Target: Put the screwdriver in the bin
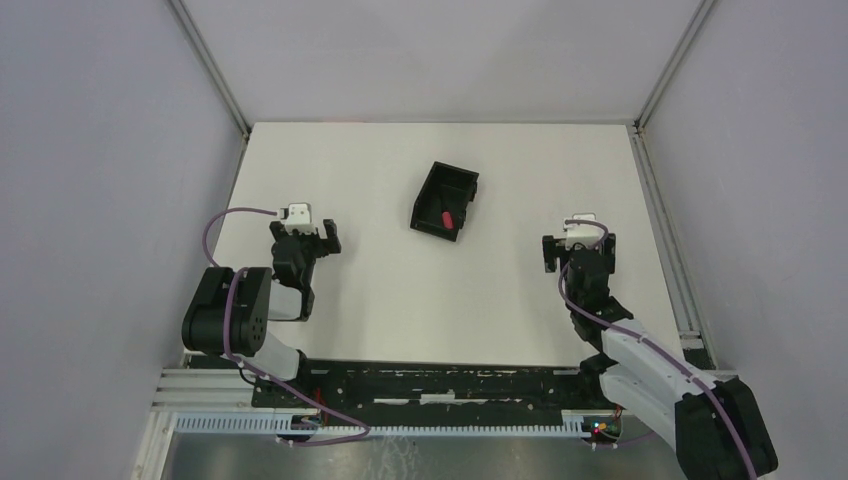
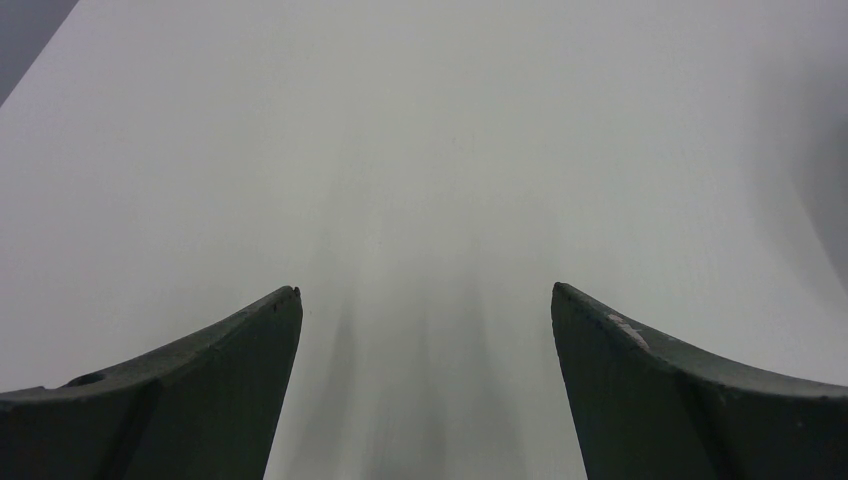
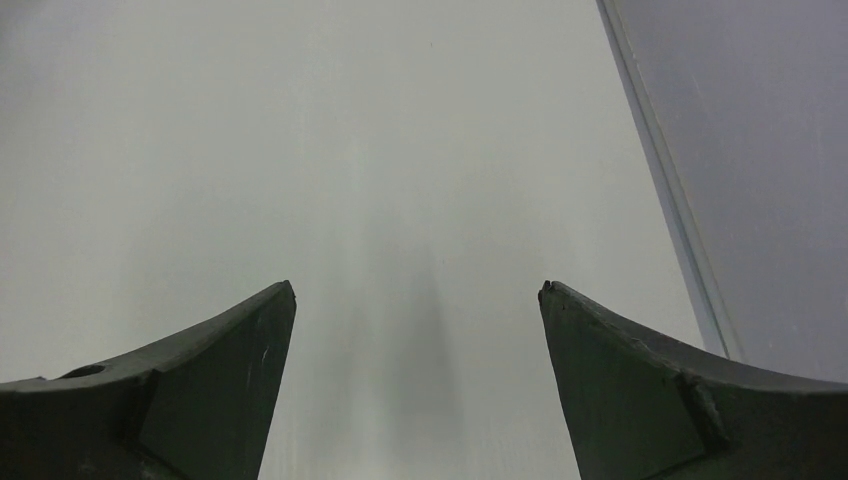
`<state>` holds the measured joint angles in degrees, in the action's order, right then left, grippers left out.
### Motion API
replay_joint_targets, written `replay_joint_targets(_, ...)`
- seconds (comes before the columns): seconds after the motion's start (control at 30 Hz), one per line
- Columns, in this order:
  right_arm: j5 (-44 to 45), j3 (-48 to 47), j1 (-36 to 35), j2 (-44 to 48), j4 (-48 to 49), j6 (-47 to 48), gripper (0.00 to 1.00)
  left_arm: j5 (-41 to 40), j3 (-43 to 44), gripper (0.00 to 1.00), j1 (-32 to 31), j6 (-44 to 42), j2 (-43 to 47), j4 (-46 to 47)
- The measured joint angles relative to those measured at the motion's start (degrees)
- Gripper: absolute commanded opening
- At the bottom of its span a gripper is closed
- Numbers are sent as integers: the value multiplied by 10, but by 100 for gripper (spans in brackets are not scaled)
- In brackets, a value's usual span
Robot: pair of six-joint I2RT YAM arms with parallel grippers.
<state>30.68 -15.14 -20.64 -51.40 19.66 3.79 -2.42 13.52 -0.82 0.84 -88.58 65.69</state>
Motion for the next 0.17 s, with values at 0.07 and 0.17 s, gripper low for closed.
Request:
replay_joint_targets(0.07, 0, 31, 7, 7, 5, -11, 98, 0, 0, 100, 0, 0, 0, 0)
replay_joint_targets(0.17, -1, 50, 10, 7, 7, -23, 98, 0, 0, 100, 0, 0, 0, 0)
